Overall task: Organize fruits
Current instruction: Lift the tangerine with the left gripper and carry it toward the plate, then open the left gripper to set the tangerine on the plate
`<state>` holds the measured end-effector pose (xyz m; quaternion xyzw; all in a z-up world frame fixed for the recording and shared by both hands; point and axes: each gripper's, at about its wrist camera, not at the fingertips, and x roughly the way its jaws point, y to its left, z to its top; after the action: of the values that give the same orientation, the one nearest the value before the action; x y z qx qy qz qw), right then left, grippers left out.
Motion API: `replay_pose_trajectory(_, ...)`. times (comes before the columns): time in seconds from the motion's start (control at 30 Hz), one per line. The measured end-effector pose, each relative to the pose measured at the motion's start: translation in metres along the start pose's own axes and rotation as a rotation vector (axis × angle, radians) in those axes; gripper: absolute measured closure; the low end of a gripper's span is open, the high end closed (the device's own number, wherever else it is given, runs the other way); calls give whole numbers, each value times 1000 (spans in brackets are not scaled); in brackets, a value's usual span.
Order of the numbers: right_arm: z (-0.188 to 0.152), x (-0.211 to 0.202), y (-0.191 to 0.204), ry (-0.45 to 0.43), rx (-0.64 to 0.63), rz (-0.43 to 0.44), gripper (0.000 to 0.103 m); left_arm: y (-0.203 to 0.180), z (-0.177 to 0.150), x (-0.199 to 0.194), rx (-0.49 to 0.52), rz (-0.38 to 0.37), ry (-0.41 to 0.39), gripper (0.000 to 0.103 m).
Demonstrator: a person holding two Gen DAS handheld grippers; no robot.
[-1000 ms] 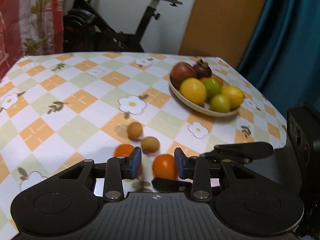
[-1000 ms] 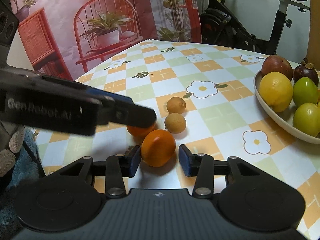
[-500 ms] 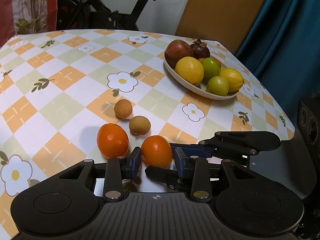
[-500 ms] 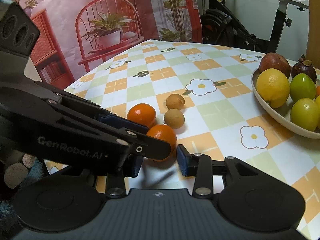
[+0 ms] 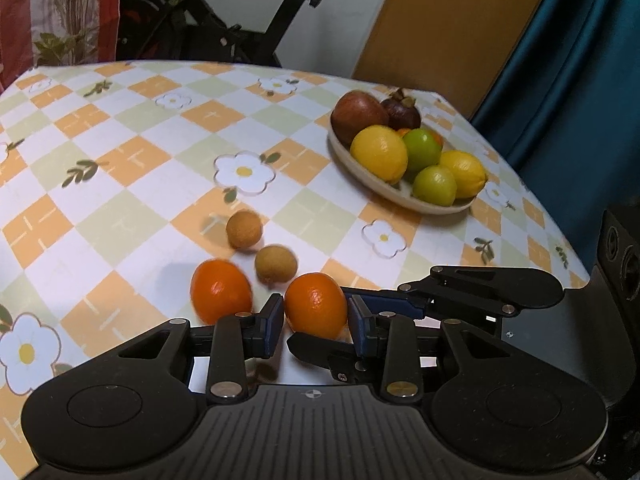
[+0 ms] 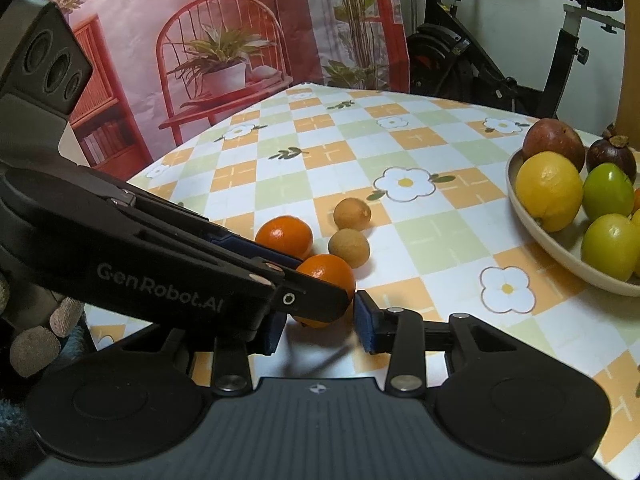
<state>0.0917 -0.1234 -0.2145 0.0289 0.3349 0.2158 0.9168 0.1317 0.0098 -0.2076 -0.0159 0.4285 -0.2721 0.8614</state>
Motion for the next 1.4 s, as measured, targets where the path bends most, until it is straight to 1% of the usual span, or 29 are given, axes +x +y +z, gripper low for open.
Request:
replay_pose_trajectory(0.17, 5, -16, -8, -45, 5, -13, 64, -15, 11, -3, 7, -18, -21, 66)
replay_pose_trajectory(0.43, 9, -47, -35, -135, 65, -55, 64, -56, 40, 4, 103, -35, -40, 66)
replay_pose_trajectory(0.63, 16, -63, -66, -187, 114, -98, 64, -80, 65, 21, 151, -60, -36, 66)
replay_pose_trajectory(0.8, 20, -72, -92, -219, 152, -128, 64, -95, 85, 40, 161, -96, -33, 68)
replay_pose_trajectory(0.87, 23, -75, -104, -230, 160, -126, 68, -99, 94, 46, 160, -103, -44, 68)
replay_pose_trajectory(0.93, 30, -75, -113, -238, 162, -140, 68, -102, 103, 53, 164, -105, -49, 68)
replay_pose_trajectory(1.0, 35, -74, -123, -242, 173, -144, 67, -101, 111, 66, 164, -109, -24, 68)
replay_pose_trajectory(1.03, 38, -71, -129, -233, 180, -145, 67, -100, 112, 74, 161, -118, -9, 66)
replay_pose_trajectory(1.07, 39, -67, -133, -219, 183, -148, 68, -95, 114, 80, 147, -124, 7, 66)
replay_pose_trajectory(1.13, 38, -60, -138, -195, 198, -154, 69, -85, 112, 86, 114, -107, 27, 68)
replay_pose_trajectory(1.2, 32, -59, -140, -186, 213, -128, 71, -73, 109, 79, 92, -122, 30, 68)
replay_pose_trajectory(1.27, 26, -61, -135, -167, 180, -122, 71, -61, 107, 68, 78, -121, 26, 68)
replay_pose_trajectory(1.33, 22, -63, -130, -142, 163, -103, 71, -51, 105, 55, 72, -109, 11, 68)
replay_pose_trajectory(1.4, 19, -66, -127, -135, 151, -87, 71, -41, 102, 43, 61, -97, -2, 68)
